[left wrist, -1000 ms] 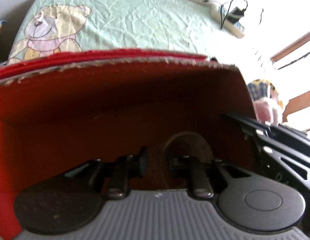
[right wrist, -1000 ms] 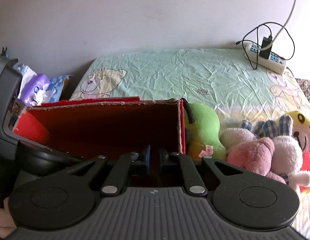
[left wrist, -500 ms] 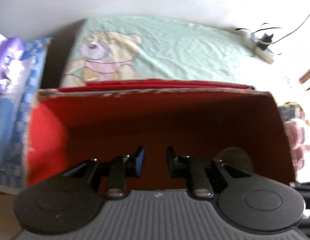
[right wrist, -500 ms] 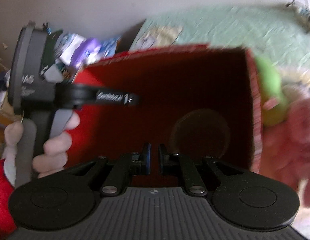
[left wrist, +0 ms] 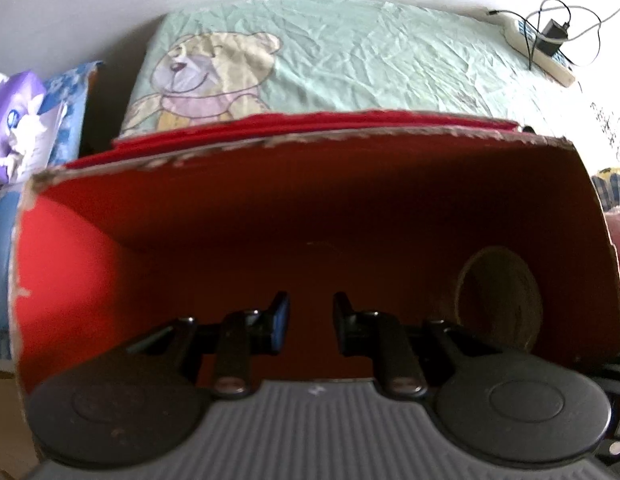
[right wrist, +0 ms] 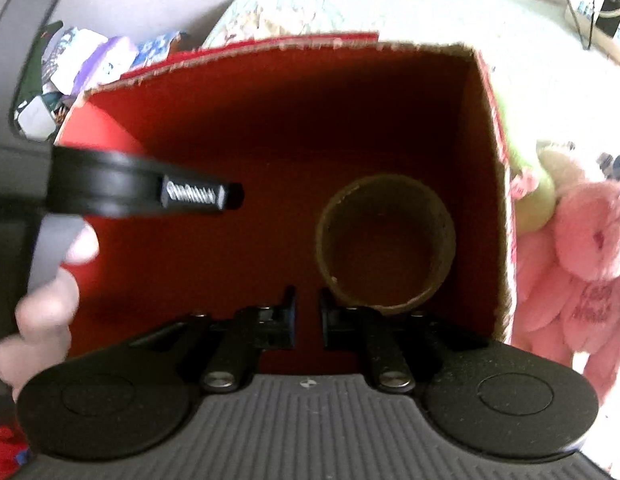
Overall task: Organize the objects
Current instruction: 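Lower the tape roll onto the box floor and open both grippers, then withdraw both grippers from the box toward the brown pine cone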
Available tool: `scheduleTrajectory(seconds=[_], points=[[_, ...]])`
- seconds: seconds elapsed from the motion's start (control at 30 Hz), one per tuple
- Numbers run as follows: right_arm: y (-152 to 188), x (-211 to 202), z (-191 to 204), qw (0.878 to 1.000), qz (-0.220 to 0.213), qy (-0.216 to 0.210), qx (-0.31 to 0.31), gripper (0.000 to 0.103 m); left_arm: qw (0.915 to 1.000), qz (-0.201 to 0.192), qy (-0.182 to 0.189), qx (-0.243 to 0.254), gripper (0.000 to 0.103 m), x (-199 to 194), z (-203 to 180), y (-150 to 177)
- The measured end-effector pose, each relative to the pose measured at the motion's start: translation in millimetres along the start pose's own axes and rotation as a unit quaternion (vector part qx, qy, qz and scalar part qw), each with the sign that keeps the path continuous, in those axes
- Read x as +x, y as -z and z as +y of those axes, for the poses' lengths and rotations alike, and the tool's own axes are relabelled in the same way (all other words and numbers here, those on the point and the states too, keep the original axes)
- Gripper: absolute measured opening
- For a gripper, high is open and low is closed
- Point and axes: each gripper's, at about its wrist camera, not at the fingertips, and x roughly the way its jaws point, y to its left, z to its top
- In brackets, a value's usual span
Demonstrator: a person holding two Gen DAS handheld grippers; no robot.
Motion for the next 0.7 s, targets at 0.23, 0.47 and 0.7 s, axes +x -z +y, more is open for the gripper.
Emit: scheduleTrajectory(seconds=[0.23, 0.47, 0.7], points=[[-4, 6, 8, 0.998, -0.037, 0.050, -0.027, 0.009, 0.9998, 0.002, -0.016, 0.014, 0.022, 1, -10, 1], [0, 5, 0, 0.995, -0.068, 0.061, -0.028, 0.007, 0.9994, 0.004, -0.029, 0.018, 0.024, 2, -12, 2], [0, 4, 3, 0.995, -0.078, 0.059, -0.021, 0.007, 0.9980, -0.011, -0.050, 0.037, 0.025, 1, -19, 4]])
